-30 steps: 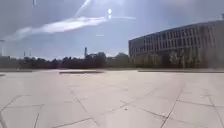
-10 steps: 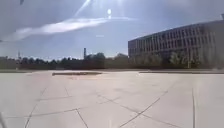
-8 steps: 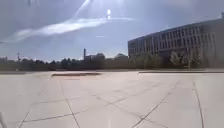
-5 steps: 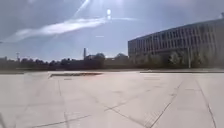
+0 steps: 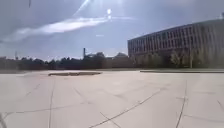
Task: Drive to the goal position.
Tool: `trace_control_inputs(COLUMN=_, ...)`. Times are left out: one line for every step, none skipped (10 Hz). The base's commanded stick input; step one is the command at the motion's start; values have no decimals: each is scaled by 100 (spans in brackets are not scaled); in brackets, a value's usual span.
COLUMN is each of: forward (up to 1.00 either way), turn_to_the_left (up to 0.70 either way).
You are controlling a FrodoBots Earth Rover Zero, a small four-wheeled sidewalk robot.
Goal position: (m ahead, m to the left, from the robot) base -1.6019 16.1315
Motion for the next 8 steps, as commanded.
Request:
trace_control_inputs(forward=70, turn_to_the_left=-1)
trace_control_inputs(forward=70, turn_to_the_left=-1)
trace_control_inputs(forward=70, turn_to_the_left=-1)
trace_control_inputs(forward=70, turn_to_the_left=-1)
trace_control_inputs(forward=70, turn_to_the_left=23)
trace_control_inputs(forward=70, turn_to_the_left=26)
trace_control_inputs(forward=70, turn_to_the_left=25)
trace_control_inputs(forward=70, turn_to_the_left=6)
